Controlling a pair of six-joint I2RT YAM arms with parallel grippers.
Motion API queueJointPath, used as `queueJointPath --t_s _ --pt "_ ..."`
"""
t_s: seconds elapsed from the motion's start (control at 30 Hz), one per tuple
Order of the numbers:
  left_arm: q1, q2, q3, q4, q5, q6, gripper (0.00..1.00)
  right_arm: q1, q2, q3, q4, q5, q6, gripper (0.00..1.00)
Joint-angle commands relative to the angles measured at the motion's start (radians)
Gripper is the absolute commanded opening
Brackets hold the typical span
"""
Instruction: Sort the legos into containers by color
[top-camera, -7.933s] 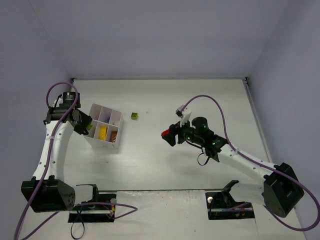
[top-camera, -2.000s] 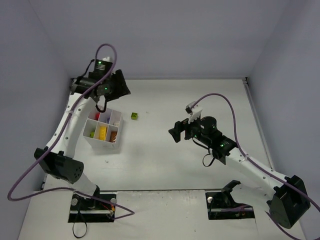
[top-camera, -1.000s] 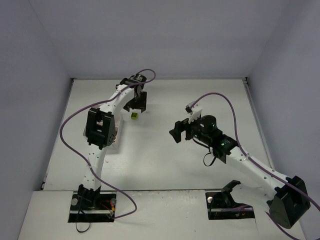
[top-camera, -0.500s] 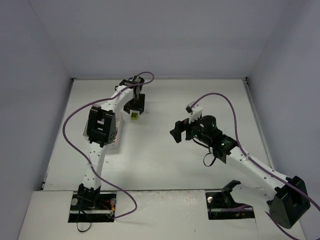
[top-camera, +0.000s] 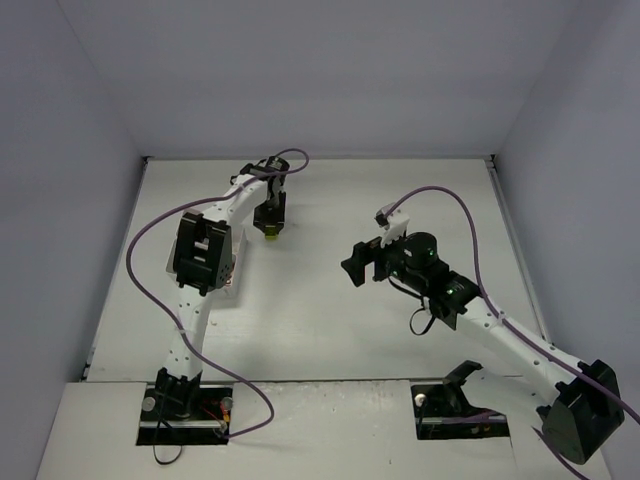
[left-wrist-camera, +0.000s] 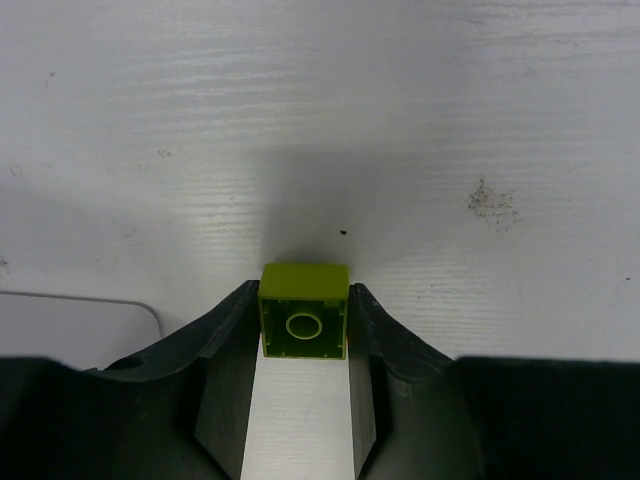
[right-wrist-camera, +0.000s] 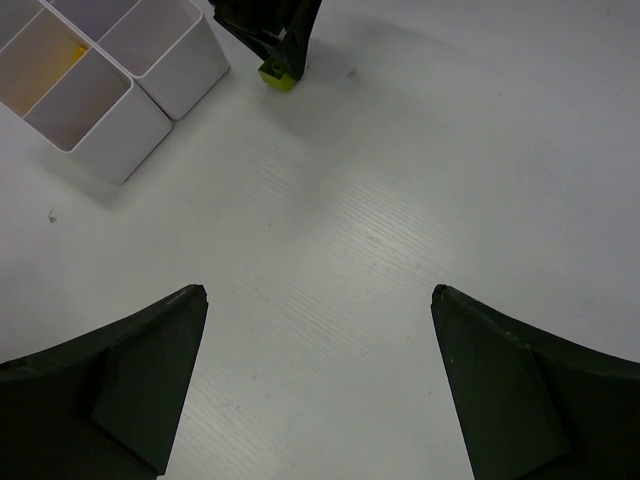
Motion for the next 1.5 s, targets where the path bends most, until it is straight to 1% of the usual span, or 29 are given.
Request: queueJointPath --t_s 0.0,0.13,0.2,0.23,0.27,0.3,0.33,0.4,0.43,0.47,0.63,0.7,0.73,0.8,0.83,0.93,1.03,1.07,1.17,1.37,1.47 --pt "-0.032 -0.13 -0.001 -0.008 -0.038 -0.013 0.03 -0.006 -0.051 0.008 0.045 0.019 0.008 0.91" --pt "-0.064 -0.265 -0.03 -0.041 -0.133 -0.024 0.03 -0.006 -0.068 0.001 0.042 0.022 0.006 0.91" --pt "-0.065 -0.355 -0.055 -0.057 -0.152 -0.029 0.03 -0.006 -0.07 0.001 0.042 0.02 0.004 0.91" --pt "-0.067 -0.386 -0.096 -0.066 -0.166 -0.029 0.04 -0.006 -0.07 0.001 0.042 0.016 0.001 0.91" --pt "-0.065 -0.452 -0.121 -0.069 -0.198 -0.029 0.04 -0.006 -0.07 0.002 0.041 0.013 0.0 0.91" --pt "-0.065 -0.486 -0.148 -0.072 -0.21 -0.023 0.04 -0.006 -0.07 0.004 0.041 0.011 -0.002 0.91" --pt "-0.064 -0.55 -0.202 -0.077 -0.226 -0.02 0.04 -0.006 -0.071 0.005 0.042 0.008 -0.005 0.91" --pt "-0.062 -0.607 -0.256 -0.087 -0.285 -0.004 0.04 -0.007 -0.073 0.002 0.042 0.005 -0.011 0.91" --pt "-0.061 -0.657 -0.282 -0.09 -0.304 0.002 0.05 -0.007 -0.071 0.002 0.041 0.003 -0.014 0.91" --pt "-0.058 -0.676 -0.334 -0.092 -0.343 0.007 0.07 -0.009 -0.07 -0.001 0.042 0.002 -0.015 0.91" --pt "-0.016 -0.795 -0.46 -0.123 -0.417 0.014 0.08 -0.01 -0.063 -0.002 0.044 -0.012 -0.022 0.91" --pt "0.013 -0.829 -0.51 -0.114 -0.402 0.022 0.08 -0.01 -0.06 -0.002 0.045 -0.017 -0.023 0.91" --pt "0.055 -0.857 -0.526 -0.109 -0.385 0.028 0.08 -0.01 -0.06 -0.004 0.048 -0.018 -0.022 0.91" --pt "0.1 -0.882 -0.561 -0.101 -0.349 0.037 0.09 -0.012 -0.059 -0.007 0.055 -0.021 -0.019 0.91" --pt "0.131 -0.888 -0.573 -0.095 -0.348 0.043 0.1 -0.012 -0.056 -0.009 0.056 -0.023 -0.019 0.91" --pt "0.168 -0.894 -0.61 -0.077 -0.348 0.059 0.12 -0.012 -0.053 -0.007 0.059 -0.03 -0.019 0.91" --pt "0.182 -0.886 -0.632 -0.071 -0.358 0.072 0.14 -0.013 -0.053 -0.01 0.058 -0.032 -0.019 0.91" --pt "0.188 -0.883 -0.636 -0.064 -0.364 0.077 0.2 -0.012 -0.056 -0.01 0.059 -0.032 -0.019 0.91" --pt "0.197 -0.866 -0.642 -0.067 -0.391 0.08 0.24 -0.01 -0.059 -0.015 0.059 -0.03 -0.015 0.91" --pt "0.209 -0.839 -0.658 -0.064 -0.422 0.082 0.28 -0.012 -0.06 -0.016 0.059 -0.029 -0.015 0.91" --pt "0.211 -0.833 -0.656 -0.067 -0.425 0.08 0.35 -0.012 -0.059 -0.016 0.059 -0.027 -0.014 0.91"
